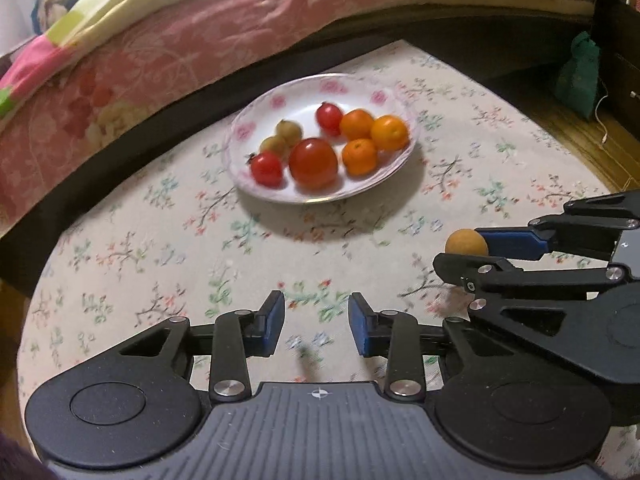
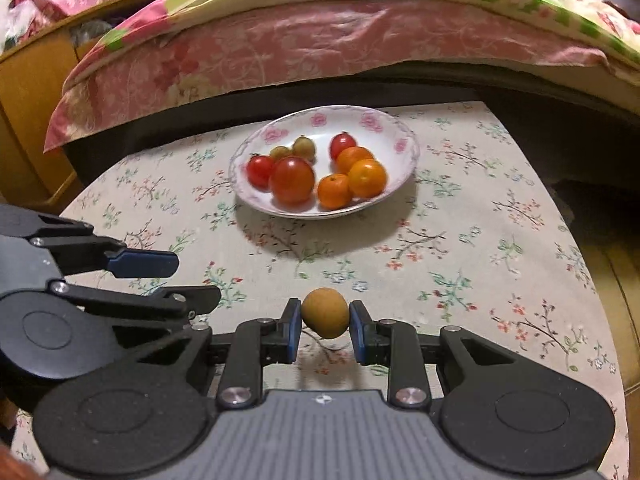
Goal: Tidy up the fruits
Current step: 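Lower the brown fruit into the white bowl and open the right gripper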
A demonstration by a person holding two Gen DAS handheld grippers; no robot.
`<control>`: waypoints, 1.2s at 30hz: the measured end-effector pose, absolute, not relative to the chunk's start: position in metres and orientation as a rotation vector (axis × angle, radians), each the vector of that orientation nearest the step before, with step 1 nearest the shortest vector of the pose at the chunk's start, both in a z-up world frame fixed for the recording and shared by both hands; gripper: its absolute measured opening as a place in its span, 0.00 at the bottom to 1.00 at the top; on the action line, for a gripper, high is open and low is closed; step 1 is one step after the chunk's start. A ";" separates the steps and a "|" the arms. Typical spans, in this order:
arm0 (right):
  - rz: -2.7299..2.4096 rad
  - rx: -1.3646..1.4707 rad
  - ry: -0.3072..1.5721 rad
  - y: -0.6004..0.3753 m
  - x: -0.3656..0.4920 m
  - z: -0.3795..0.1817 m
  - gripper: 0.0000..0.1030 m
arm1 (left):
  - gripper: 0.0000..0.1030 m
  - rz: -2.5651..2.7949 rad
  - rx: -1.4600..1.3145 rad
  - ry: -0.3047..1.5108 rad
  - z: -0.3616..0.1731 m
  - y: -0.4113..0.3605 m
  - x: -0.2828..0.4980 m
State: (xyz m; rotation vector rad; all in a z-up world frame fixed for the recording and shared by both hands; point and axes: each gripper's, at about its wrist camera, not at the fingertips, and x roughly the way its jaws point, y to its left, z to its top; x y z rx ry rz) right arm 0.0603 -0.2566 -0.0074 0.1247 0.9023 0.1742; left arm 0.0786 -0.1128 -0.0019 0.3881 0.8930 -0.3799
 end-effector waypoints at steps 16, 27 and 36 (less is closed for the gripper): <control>0.167 0.193 0.808 -0.262 0.110 0.014 0.26 | 0.41 -0.453 0.232 0.802 0.010 -0.100 0.124; 0.197 0.154 0.776 -0.249 0.149 0.002 0.26 | 0.55 -0.490 0.270 0.748 0.000 -0.107 0.151; 0.180 0.194 0.769 -0.260 0.165 0.001 0.27 | 0.56 -0.492 0.248 0.742 0.002 -0.108 0.164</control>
